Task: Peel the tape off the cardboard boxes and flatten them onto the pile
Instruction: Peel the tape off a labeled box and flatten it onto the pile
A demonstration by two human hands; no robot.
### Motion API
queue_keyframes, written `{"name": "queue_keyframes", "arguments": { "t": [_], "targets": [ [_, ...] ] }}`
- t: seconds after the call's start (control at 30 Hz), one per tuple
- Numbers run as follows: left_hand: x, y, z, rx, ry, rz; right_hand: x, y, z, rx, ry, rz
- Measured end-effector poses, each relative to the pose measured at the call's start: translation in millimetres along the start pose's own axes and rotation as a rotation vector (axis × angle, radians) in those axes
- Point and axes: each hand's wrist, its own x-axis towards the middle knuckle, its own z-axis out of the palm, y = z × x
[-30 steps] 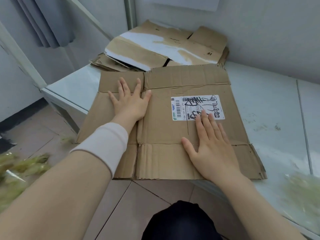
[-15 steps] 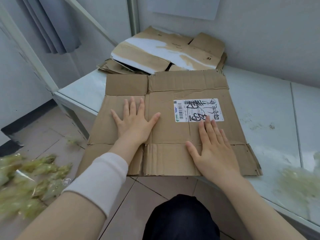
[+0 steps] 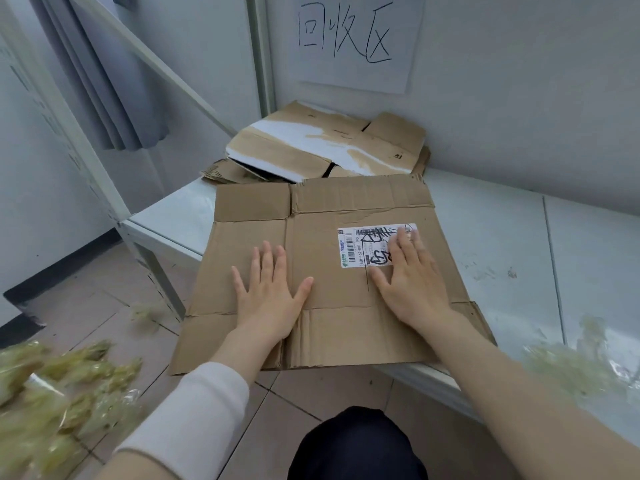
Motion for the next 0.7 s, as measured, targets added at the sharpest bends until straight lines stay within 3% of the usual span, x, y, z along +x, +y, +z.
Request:
{"name": "queue_keyframes", "arguments": {
  "t": [0.2,0.7],
  "targets": [
    [0.6,-0.8,-0.4,0.002,-0.003,0.013,64.0,18.1,3.3,-0.014,-0.013,-0.002],
    [1.7,-3.7,3.1,0.024,0.013,0.050,39.0,25.9,23.2,0.000,0.016,0.091]
  ]
}}
